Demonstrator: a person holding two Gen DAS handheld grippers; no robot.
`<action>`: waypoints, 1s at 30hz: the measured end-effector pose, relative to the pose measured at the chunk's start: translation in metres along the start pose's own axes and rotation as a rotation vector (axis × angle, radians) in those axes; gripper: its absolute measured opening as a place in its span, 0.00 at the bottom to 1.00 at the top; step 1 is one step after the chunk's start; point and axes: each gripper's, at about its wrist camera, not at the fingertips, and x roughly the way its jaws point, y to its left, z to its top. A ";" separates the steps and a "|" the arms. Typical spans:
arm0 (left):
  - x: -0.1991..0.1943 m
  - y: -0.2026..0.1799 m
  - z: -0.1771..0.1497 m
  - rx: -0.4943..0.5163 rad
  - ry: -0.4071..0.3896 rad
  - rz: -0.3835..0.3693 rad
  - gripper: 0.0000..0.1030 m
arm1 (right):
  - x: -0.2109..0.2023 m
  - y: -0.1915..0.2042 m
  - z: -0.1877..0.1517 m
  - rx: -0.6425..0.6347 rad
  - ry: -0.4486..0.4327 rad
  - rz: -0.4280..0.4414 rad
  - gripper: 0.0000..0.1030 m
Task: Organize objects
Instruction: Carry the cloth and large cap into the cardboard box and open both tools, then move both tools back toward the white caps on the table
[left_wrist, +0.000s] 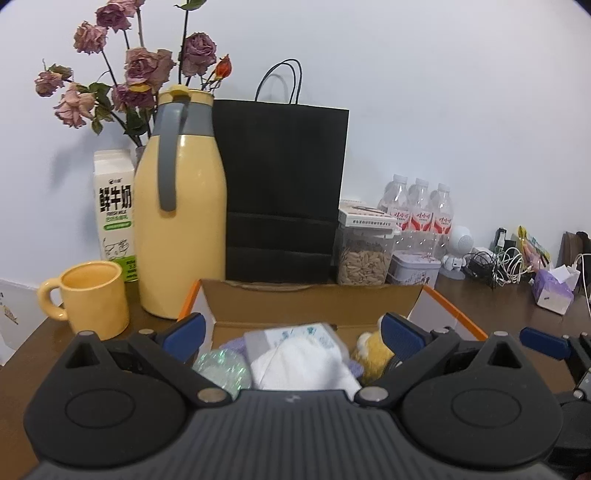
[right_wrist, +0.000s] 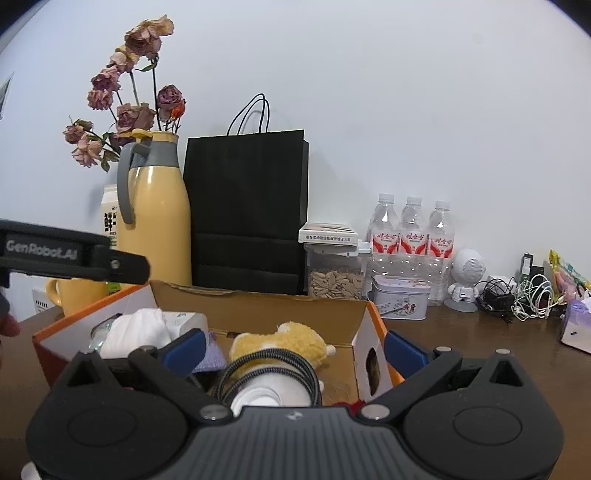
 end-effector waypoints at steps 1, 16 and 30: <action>-0.003 0.001 -0.002 0.000 0.003 0.003 1.00 | -0.003 0.000 -0.001 -0.003 0.000 0.000 1.00; -0.046 0.011 -0.046 0.007 0.066 0.031 1.00 | -0.055 -0.006 -0.029 -0.019 0.062 -0.019 1.00; -0.061 0.029 -0.080 0.007 0.197 0.026 1.00 | -0.055 0.003 -0.046 -0.056 0.237 0.032 0.82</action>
